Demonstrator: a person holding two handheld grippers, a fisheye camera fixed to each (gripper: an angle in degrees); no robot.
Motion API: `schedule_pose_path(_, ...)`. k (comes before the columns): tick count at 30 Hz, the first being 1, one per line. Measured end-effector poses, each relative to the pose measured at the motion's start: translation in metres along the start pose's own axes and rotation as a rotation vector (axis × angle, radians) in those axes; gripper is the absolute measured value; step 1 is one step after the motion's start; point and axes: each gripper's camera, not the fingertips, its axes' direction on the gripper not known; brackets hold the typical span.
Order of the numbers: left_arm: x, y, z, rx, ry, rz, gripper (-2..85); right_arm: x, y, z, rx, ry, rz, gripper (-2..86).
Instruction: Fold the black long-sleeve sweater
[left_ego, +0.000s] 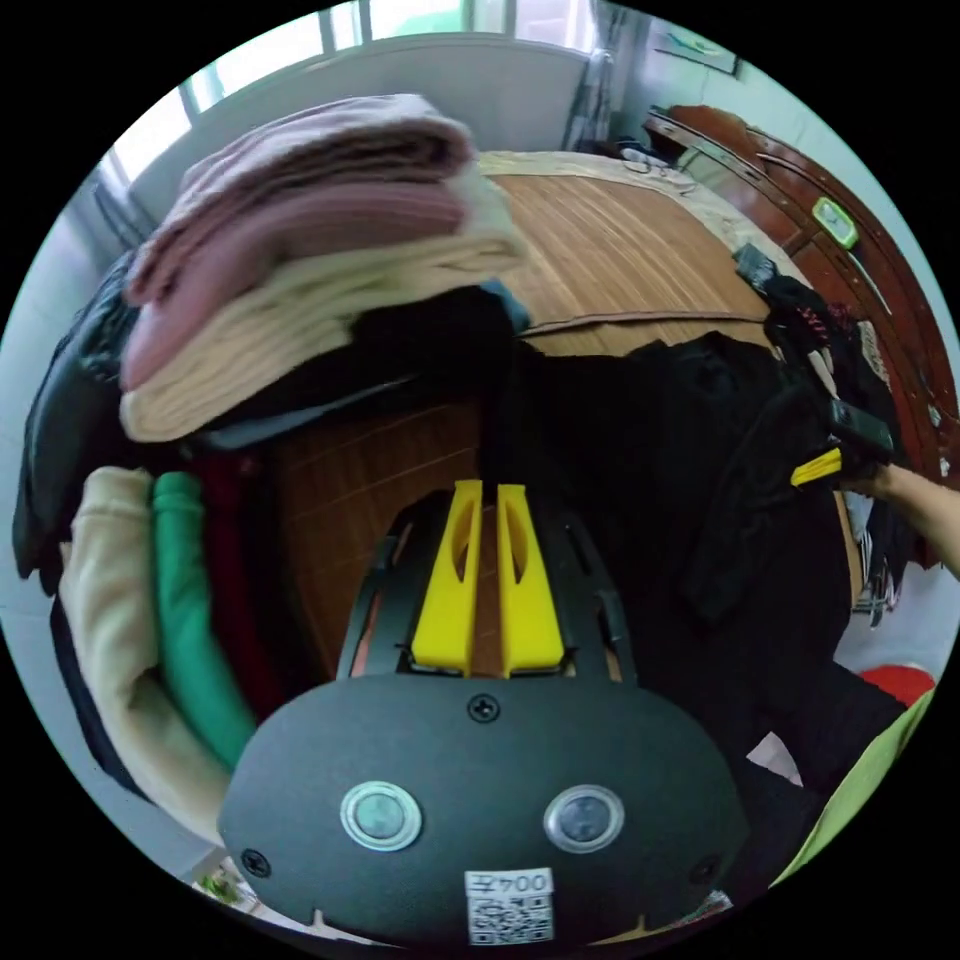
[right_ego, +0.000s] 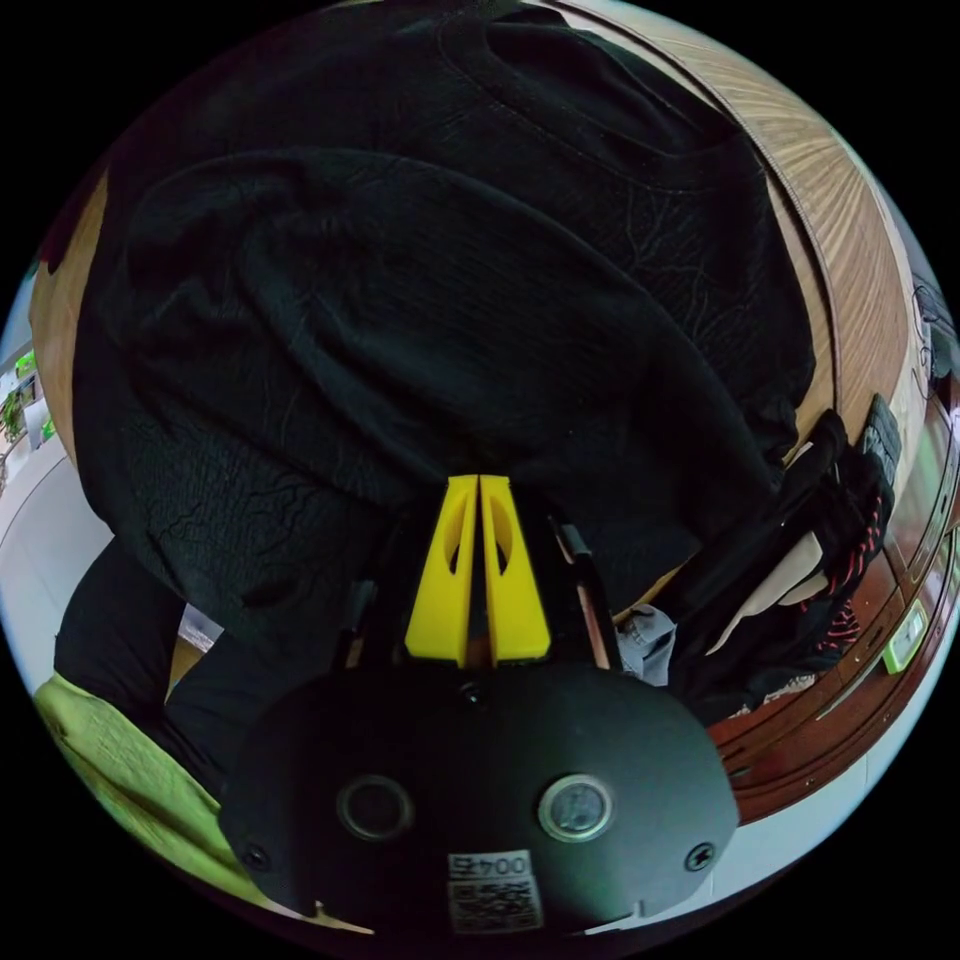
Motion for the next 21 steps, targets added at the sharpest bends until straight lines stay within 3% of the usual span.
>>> schedule_pose_path(4, -0.018, 0.003, -0.033, -0.138, -0.113, 0.002, 1.8, 0.001, 0.0, -0.001, 0.01, -0.009, 0.014, -0.7)
schedule_pose_path(12, 0.015, 0.046, -0.042, -0.255, -0.121, 0.104, 3.0, -0.004, -0.001, -0.002, 0.018, 0.006, 0.018, -0.7)
schedule_pose_path(14, 0.011, 0.06, -0.032, -0.239, -0.057, 0.032, 3.8, -0.007, -0.001, -0.002, 0.019, 0.024, 0.016, -0.7)
schedule_pose_path(18, -0.02, 0.111, -0.026, -0.007, 0.162, -0.349, 8.2, -0.012, -0.002, -0.001, 0.019, 0.045, 0.023, -0.7)
schedule_pose_path(21, -0.001, 0.151, 0.001, 0.014, 0.131, -0.423, 11.6, -0.014, -0.003, -0.001, 0.013, 0.056, 0.024, -0.7)
